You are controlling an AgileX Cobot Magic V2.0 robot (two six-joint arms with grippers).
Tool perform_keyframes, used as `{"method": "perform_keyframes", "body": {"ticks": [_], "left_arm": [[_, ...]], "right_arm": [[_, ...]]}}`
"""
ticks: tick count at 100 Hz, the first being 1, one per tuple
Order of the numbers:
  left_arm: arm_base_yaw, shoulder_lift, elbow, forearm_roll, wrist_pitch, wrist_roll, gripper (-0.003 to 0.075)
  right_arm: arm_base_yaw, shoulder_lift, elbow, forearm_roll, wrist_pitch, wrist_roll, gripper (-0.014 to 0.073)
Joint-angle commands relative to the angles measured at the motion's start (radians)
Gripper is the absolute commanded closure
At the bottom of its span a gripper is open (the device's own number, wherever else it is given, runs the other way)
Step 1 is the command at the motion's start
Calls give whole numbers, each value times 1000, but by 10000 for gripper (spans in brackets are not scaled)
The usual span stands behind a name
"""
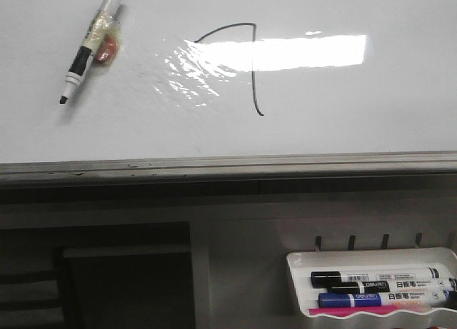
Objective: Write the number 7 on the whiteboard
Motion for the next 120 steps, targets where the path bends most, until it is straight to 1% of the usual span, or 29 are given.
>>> {"method": "perform_keyframes", "body": {"ticks": [1, 50, 76, 84, 89, 93, 94, 95, 96, 97, 98, 99, 100, 101, 102, 103, 105, 107, 108, 109, 110, 111, 113, 116, 120], "left_arm": [[1, -30, 35, -11, -70, -10, 741], [1, -30, 35, -11, -70, -10, 741], [1, -30, 35, -11, -70, -10, 741], [1, -30, 35, -11, -70, -10, 741], [1, -30, 35, -11, -70, -10, 741], [1, -30, 35, -11, -70, -10, 741], [1, -30, 35, -11, -70, -10, 741], [1, -30, 35, -11, -70, -10, 741], [1, -30, 35, -11, -70, -10, 741], [1, -30, 35, -11, -70, -10, 741], [1, -30, 35, -11, -70, -10, 741], [1, -30, 35, -11, -70, -10, 741], [1, -30, 35, -11, -70, -10, 741], [1, -30, 35, -11, -70, -10, 741], [1, -30, 35, -11, -70, -10, 741], [1, -30, 35, -11, -70, -10, 741], [1, -30, 35, -11, -70, -10, 741], [1, -30, 35, -11, -70, -10, 741], [1, -30, 35, -11, -70, -10, 741], [1, -30, 35, -11, -70, -10, 741], [1, -30, 35, -11, -70, -10, 741], [1, -30, 35, -11, -70, -10, 741], [1, -30, 35, -11, -70, -10, 741], [1, -30, 35, -11, -70, -10, 741], [1, -30, 35, -11, -70, -10, 741]], "right_arm": [[1, 10, -25, 36, -29, -8, 664], [1, 10, -25, 36, -37, -8, 664], [1, 10, -25, 37, -170, -8, 664], [1, 10, -25, -23, -197, -6, 664], [1, 10, -25, -113, -211, 42, 664], [1, 11, -25, -247, -230, 168, 664], [1, 11, -25, -273, -233, 224, 664], [1, 11, -25, -331, -240, 254, 664], [1, 11, -25, -361, -244, 286, 664], [1, 11, -25, -427, -247, 353, 664], [1, 11, -25, -463, -252, 388, 664], [1, 11, -25, -540, -253, 460, 664], [1, 11, -25, -580, -257, 498, 664], [1, 11, -25, -620, -258, 574, 664], [1, 11, -25, -700, -260, 613, 664], [1, 11, -25, -739, -260, 651, 664], [1, 11, -25, -893, -260, 799, 664], [1, 11, -25, -966, -260, 869, 664], [1, 11, -23, -1001, -262, 936, 664], [1, 11, -20, -1103, -266, 997, 664], [1, 11, -19, -1103, -270, 997, 664], [1, 11, -17, -1162, -274, 1051, 664], [1, 11, -7, -1234, -297, 1118, 664], [1, 11, 4, -1301, -335, 1173, 664], [1, 11, 35, -1345, -396, 1183, 664]]}}
